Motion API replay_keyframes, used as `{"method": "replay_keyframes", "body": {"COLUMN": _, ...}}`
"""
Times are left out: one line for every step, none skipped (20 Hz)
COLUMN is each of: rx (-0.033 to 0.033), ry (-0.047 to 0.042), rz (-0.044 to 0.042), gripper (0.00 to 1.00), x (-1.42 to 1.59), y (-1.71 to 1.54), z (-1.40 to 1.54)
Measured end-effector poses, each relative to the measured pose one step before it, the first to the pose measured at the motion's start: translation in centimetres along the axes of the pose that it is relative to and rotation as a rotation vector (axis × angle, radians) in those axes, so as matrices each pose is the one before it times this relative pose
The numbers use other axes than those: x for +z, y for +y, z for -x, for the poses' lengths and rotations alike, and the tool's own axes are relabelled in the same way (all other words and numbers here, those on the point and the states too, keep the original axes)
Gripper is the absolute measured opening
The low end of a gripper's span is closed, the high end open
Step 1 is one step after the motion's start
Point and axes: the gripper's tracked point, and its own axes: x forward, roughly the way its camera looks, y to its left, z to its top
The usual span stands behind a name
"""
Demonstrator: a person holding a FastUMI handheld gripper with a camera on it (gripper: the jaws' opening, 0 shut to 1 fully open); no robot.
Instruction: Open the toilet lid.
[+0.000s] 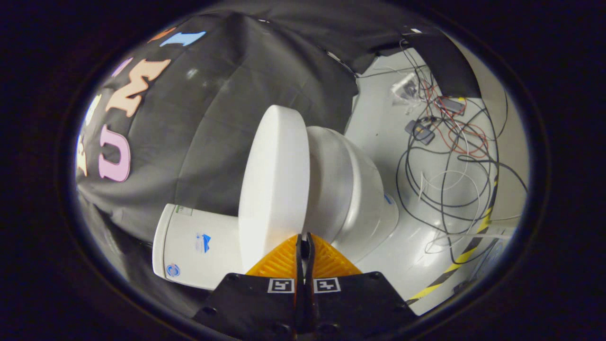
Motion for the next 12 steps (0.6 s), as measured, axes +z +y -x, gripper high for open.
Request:
{"method": "replay_keyframes", "body": {"rx": 0.00936, "ry": -0.01483, "rz": 0.00404, "gripper": 0.0, "x": 0.245, "y": 0.567, "z": 0.359}}
{"method": "replay_keyframes", "body": {"rx": 0.01061, "ry": -0.0099, "rz": -0.00009, "gripper": 0.01, "x": 0.193, "y": 0.615, "z": 0.237}}
{"method": "replay_keyframes", "body": {"rx": 0.0063, "ry": -0.00759, "rz": 0.00459, "gripper": 0.01, "x": 0.18, "y": 0.408, "z": 0.173}}
{"method": "replay_keyframes", "body": {"rx": 0.00371, "ry": -0.01006, "rz": 0.00805, "gripper": 0.0, "x": 0.012, "y": 0.4, "z": 0.168}}
{"method": "replay_keyframes", "body": {"rx": 0.00635, "ry": -0.00539, "rz": 0.01447, "gripper": 0.0, "x": 0.129, "y": 0.523, "z": 0.189}}
{"method": "replay_keyframes", "body": {"rx": 0.01221, "ry": -0.0144, "rz": 0.01342, "gripper": 0.0, "x": 0.184, "y": 0.711, "z": 0.356}}
{"method": "replay_keyframes", "body": {"rx": 0.01903, "ry": -0.01317, "rz": 0.00861, "gripper": 0.0, "x": 0.292, "y": 0.784, "z": 0.28}}
{"method": "replay_keyframes", "body": {"rx": 0.02036, "ry": -0.01446, "rz": 0.00736, "gripper": 0.0, "x": 0.199, "y": 0.955, "z": 0.254}}
{"method": "replay_keyframes", "body": {"rx": 0.01603, "ry": -0.0091, "rz": 0.01213, "gripper": 0.0, "x": 0.149, "y": 0.75, "z": 0.159}}
{"method": "replay_keyframes", "body": {"rx": 0.01313, "ry": -0.01589, "rz": 0.01794, "gripper": 0.0, "x": 0.159, "y": 0.688, "z": 0.087}}
{"method": "replay_keyframes", "body": {"rx": 0.01099, "ry": -0.00696, "rz": 0.01837, "gripper": 0.0, "x": 0.059, "y": 0.63, "z": 0.133}}
{"method": "replay_keyframes", "body": {"rx": 0.00351, "ry": -0.00954, "rz": 0.01461, "gripper": 0.0, "x": 0.1, "y": 0.46, "z": 0.057}}
